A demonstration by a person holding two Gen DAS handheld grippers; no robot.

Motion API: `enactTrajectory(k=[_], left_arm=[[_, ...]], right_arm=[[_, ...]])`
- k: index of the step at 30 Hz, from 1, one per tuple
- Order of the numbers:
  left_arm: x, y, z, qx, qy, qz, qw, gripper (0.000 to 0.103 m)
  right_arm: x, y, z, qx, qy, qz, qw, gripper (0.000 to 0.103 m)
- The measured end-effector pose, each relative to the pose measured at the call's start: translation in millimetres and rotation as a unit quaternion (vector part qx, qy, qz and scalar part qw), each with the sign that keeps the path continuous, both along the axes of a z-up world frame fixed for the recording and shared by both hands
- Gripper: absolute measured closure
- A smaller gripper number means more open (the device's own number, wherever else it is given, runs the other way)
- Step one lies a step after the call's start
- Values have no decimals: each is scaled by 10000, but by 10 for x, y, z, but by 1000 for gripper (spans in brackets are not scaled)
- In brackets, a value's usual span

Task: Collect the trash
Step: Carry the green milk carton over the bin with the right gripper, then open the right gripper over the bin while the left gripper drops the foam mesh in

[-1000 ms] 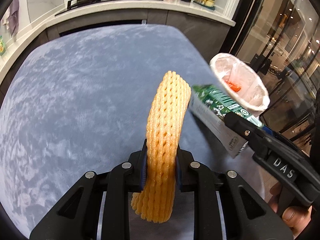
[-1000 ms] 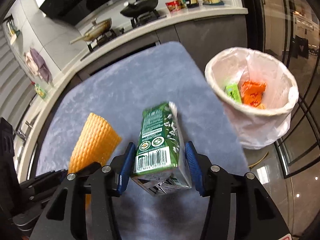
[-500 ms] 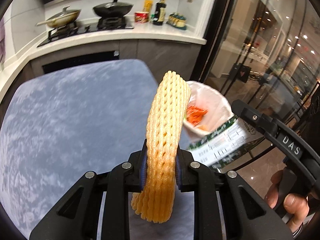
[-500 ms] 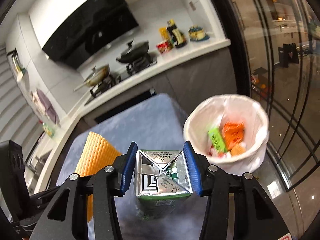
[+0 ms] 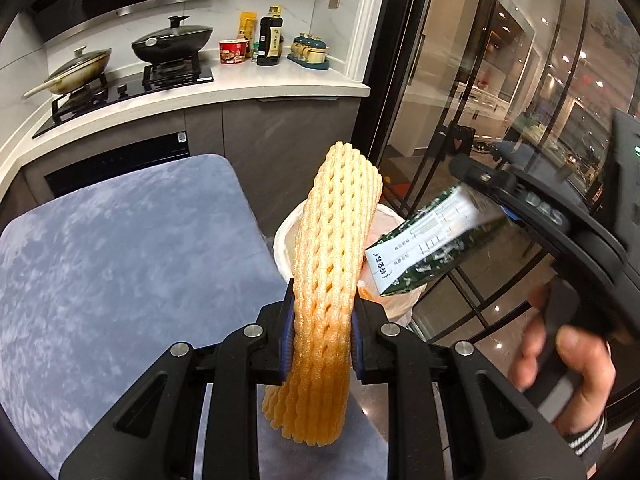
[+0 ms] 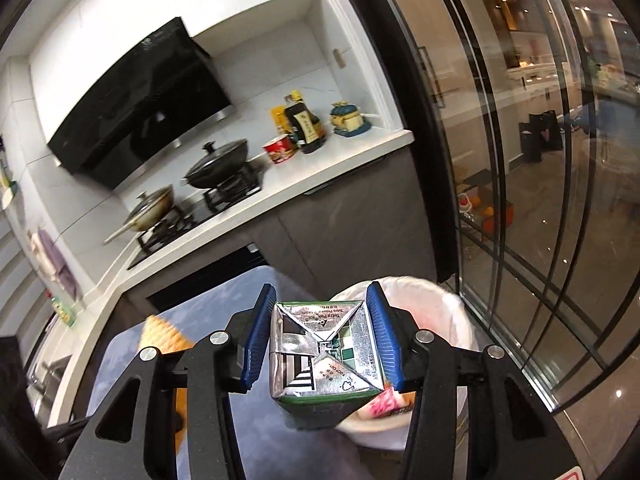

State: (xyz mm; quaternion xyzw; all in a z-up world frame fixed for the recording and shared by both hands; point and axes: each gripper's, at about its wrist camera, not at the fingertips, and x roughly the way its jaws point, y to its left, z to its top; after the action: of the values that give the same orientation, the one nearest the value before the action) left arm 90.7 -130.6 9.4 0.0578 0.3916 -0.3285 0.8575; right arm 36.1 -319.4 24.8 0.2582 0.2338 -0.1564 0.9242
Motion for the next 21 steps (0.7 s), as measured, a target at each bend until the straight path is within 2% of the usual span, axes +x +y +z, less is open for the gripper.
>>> enactTrajectory(k=[10, 17, 21], left_arm=[[195, -141, -69, 88, 51, 45, 9999, 82], [303, -265, -141, 162, 104, 19, 9998, 82], [305, -418, -173, 204, 109, -106, 9997, 82]], right_arm=[[498, -373, -362, 205, 402, -133, 9989, 57], [506, -412, -381, 245, 436, -160, 9986, 55], [385, -405, -345, 184, 434, -215, 9987, 48]])
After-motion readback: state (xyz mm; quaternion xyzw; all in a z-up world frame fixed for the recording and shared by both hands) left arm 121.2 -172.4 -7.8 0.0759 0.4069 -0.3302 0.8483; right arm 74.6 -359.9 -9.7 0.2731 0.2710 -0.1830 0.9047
